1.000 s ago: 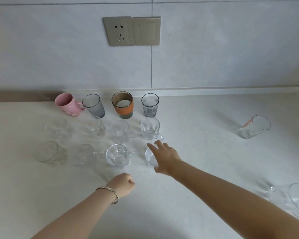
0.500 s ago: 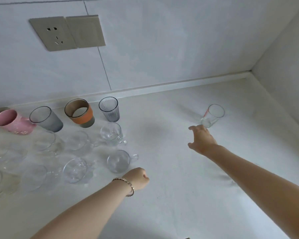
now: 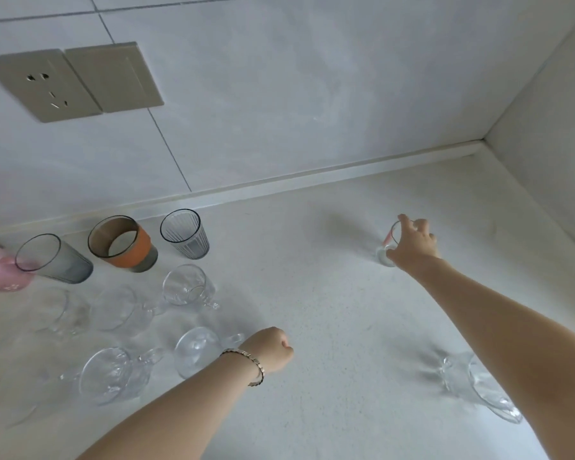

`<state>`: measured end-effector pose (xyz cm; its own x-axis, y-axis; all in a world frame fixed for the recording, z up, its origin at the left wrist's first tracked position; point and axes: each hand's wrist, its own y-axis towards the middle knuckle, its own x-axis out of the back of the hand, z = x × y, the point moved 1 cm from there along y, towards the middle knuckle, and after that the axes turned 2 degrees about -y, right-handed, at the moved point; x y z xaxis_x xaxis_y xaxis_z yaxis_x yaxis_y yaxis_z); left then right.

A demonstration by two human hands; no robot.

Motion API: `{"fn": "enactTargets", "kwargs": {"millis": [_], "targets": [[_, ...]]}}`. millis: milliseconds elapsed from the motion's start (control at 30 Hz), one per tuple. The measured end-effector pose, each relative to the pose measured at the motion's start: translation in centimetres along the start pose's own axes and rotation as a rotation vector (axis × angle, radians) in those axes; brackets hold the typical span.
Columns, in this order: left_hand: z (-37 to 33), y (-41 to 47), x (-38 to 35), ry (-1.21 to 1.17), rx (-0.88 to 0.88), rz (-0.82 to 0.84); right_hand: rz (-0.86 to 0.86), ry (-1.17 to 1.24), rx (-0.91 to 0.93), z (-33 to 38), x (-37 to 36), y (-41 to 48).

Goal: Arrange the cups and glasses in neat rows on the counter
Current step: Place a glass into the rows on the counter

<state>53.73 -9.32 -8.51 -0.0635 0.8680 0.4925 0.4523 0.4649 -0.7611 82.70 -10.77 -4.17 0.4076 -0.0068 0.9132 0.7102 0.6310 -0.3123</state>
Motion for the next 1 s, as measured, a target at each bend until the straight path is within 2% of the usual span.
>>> {"fn": "enactTargets", "kwargs": {"millis": [133,233,333,533,733,900,1000], "targets": [[0.4,-0.3,0.6,0.017,0.015,-0.022,-0.004,-0.006,0.024,0.4,0.0,-0.5],[1.2,-0.7,0.1,0.009,0.019,-0.016,0.028,-0.097,0.163,2.1,-0.8,-2.3],[2.2,-1.4,-0.3,-0.037,0.024,-0.003,0.052,-0.122,0.317,6.0,-2.1,-4.3],[4.6,-2.9,-0.6,-0.122,0.034,0.013,0.106,-0.109,0.501,15.7,-4.3,-6.3],[7.2,-4.3,-1.1,-0.117,0.052,0.015,0.118,-0.147,0.501,22.0,-7.2,-5.8],[7.5,-4.8,-1.2,-0.132,0.026,-0.001,0.122,-0.162,0.487,23.8,-8.8,-5.7],[7.7,-4.8,-1.2,-0.135,0.030,0.011,0.105,-0.077,0.493,24.5,-9.3,-5.9]]}}
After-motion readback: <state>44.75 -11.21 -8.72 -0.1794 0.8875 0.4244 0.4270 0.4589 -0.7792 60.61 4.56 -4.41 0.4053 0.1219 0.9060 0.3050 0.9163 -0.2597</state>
